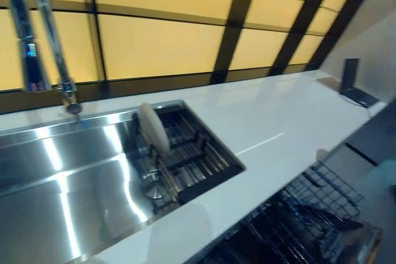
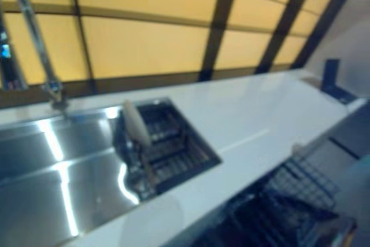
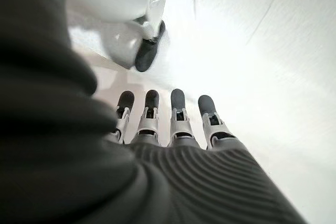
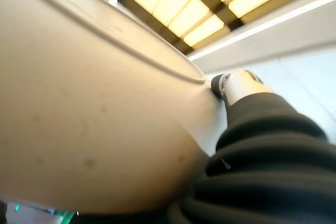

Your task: Take plates into dishwasher

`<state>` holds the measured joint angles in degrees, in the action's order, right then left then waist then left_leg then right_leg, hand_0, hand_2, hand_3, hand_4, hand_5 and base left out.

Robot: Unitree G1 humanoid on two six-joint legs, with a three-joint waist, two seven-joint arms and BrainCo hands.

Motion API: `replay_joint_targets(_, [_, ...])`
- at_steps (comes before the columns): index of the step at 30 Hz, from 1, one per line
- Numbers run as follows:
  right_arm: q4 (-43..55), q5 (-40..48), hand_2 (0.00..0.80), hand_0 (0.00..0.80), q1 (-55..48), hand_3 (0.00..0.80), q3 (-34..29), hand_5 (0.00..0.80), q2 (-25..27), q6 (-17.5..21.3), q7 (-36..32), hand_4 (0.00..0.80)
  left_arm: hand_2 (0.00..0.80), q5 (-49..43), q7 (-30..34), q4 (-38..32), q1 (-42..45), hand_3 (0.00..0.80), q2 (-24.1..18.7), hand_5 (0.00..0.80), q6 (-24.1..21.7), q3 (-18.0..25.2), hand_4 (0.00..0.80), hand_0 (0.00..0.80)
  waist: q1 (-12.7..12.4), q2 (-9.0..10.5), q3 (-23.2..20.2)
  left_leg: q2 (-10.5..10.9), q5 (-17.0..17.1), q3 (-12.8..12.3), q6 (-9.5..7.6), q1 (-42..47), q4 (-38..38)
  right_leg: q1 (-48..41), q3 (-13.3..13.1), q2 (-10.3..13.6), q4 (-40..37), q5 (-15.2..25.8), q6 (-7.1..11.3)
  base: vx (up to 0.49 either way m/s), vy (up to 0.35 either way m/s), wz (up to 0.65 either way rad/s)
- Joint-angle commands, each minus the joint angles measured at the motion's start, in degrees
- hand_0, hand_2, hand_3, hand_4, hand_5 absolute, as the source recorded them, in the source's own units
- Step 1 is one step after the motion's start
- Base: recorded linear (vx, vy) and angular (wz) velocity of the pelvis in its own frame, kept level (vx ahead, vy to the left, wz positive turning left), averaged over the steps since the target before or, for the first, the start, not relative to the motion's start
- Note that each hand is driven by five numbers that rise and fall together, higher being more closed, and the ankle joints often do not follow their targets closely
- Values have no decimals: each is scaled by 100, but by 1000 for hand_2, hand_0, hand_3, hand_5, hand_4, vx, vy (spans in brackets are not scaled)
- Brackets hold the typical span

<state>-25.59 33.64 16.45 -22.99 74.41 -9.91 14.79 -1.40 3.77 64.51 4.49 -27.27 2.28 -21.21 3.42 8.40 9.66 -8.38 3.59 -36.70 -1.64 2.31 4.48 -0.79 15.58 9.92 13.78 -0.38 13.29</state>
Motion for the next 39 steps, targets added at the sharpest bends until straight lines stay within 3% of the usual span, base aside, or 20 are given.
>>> replay_joint_targets(1, [241,-235,800,800,343,800,497,800,-106,444,-179,800,0,80,-179,193,-741,0,-11,0,-173,132,0,0,112,126,-562,123,-395,631,210,-206,-338,-705,116,-329,-1271,-65,-345,-240,-445,-145])
replay_joint_targets(4, [700,-255,800,800,299,800,764,800,-403,376,-198,800,0,-49,-253,210,-828,0,92,0,-172,193,0,0,149,115,-555,76,-311,718,337,-288,-374,-708,-21,-500,-1505,-42,-487,-166,-353,-110])
replay_joint_targets(7, [1272,-528,800,800,236,800,942,800,-830,169,-278,800,0,-97,-179,257,-843,0,356,0,-368,252,0,0,243,-38,-473,88,-128,901,483,-273,-217,-662,-269,-648,-1501,-144,-680,-126,-173,0])
replay_joint_targets(13, [1825,-1091,800,800,127,800,1286,800,-1562,18,-554,800,0,-257,-225,270,-802,0,702,0,-556,192,0,0,322,-257,-349,90,87,1144,645,-412,-189,-628,-465,-814,-1595,-192,-932,-96,-102,6])
replay_joint_targets(14, [1868,-1181,800,800,155,800,1369,800,-1673,2,-636,800,0,-242,-251,288,-782,0,744,0,-575,192,0,0,294,-278,-336,97,71,1380,661,-425,-214,-613,-527,-828,-1623,-184,-959,-44,-56,15])
replay_joint_targets(16, [1910,-1226,800,800,210,800,1457,800,-1739,-22,-658,800,0,-221,-270,291,-776,0,763,0,-564,207,0,0,255,-297,-309,67,169,1480,621,-477,-241,-535,-550,-849,-1622,-102,-1014,-105,-36,21])
replay_joint_targets(17, [1957,-1269,800,800,280,800,1590,800,-1817,-45,-718,800,0,-211,-271,295,-762,0,783,0,-519,255,0,0,198,-338,-298,60,157,1866,649,-471,-225,-484,-655,-838,-1626,-94,-1035,-110,-12,14])
replay_joint_targets(19, [2024,-1310,800,800,382,800,1734,800,-1927,-132,-745,800,0,-172,-271,312,-764,0,802,0,-475,268,0,0,164,-397,-273,45,166,2130,683,-440,-161,-438,-722,-825,-1617,-107,-1046,-48,22,-15])
replay_joint_targets(26, [2175,-2512,800,800,517,800,2135,800,-2018,-68,-583,800,0,-101,-251,290,-958,0,779,0,-397,151,0,0,202,-569,-117,31,211,2063,712,-465,-71,-201,-538,-765,-1590,-52,-1021,-66,54,-2])
replay_joint_targets(39, [3000,-3413,800,800,225,800,2316,800,-1951,52,-669,800,0,55,-280,193,-1103,0,757,0,-535,113,0,0,313,-661,147,64,234,2047,706,-539,16,-55,-559,-750,-1539,-28,-962,-25,20,0])
